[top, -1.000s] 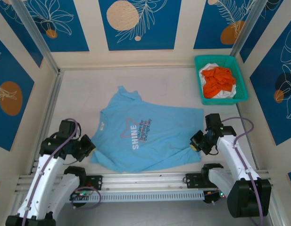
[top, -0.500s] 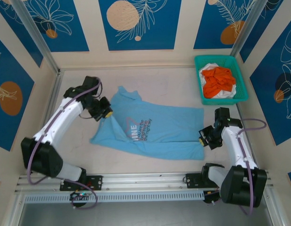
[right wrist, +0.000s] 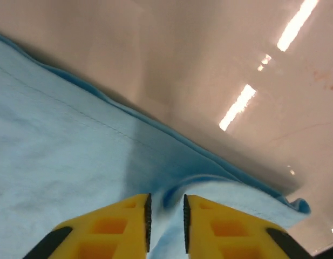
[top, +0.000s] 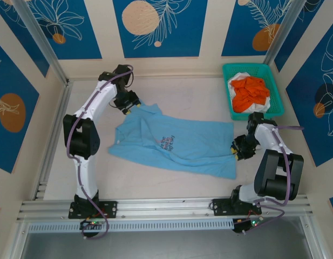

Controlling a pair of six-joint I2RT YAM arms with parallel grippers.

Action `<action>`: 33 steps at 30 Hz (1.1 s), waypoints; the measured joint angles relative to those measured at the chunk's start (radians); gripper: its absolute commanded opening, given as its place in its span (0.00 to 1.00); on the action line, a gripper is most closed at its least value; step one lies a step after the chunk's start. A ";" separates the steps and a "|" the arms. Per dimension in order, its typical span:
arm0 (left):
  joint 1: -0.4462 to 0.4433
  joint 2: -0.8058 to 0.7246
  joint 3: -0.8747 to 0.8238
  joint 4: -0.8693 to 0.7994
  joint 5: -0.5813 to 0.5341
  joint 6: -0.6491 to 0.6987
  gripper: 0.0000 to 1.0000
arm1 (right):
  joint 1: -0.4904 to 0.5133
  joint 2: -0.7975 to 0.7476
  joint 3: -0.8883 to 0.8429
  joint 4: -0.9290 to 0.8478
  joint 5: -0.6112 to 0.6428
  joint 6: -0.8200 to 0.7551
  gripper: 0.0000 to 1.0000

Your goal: Fold and stack the t-shirts

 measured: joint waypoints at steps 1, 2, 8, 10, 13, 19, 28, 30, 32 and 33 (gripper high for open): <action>0.004 0.000 0.003 -0.006 -0.012 0.005 0.80 | -0.002 -0.003 0.011 0.000 0.002 -0.002 0.41; 0.008 -0.005 0.003 -0.017 -0.024 0.017 0.78 | -0.003 -0.008 0.016 0.002 0.002 -0.002 0.45; 0.011 -0.158 -0.241 0.010 -0.048 0.081 0.75 | -0.004 -0.116 0.015 -0.002 -0.011 -0.002 0.57; 0.011 -0.235 -0.373 0.012 -0.051 0.105 0.78 | 0.008 -0.174 0.001 0.025 -0.046 -0.008 0.57; 0.013 -0.322 -0.549 0.016 -0.057 0.143 0.77 | 0.066 -0.219 -0.038 0.075 -0.129 -0.019 0.55; 0.019 -0.351 -0.701 0.028 -0.077 0.217 0.77 | 0.277 -0.111 -0.059 0.109 -0.194 -0.049 0.54; 0.049 -0.356 -0.797 0.086 -0.080 0.324 0.42 | 0.356 -0.021 -0.070 0.121 -0.201 -0.053 0.54; 0.050 -0.355 -0.809 0.105 -0.078 0.341 0.27 | 0.360 -0.002 -0.070 0.128 -0.201 -0.056 0.54; 0.052 -0.354 -0.822 0.123 -0.081 0.352 0.13 | 0.368 0.020 -0.070 0.134 -0.200 -0.057 0.55; 0.053 -0.354 -0.831 0.130 -0.082 0.357 0.07 | 0.371 0.029 -0.070 0.136 -0.200 -0.057 0.55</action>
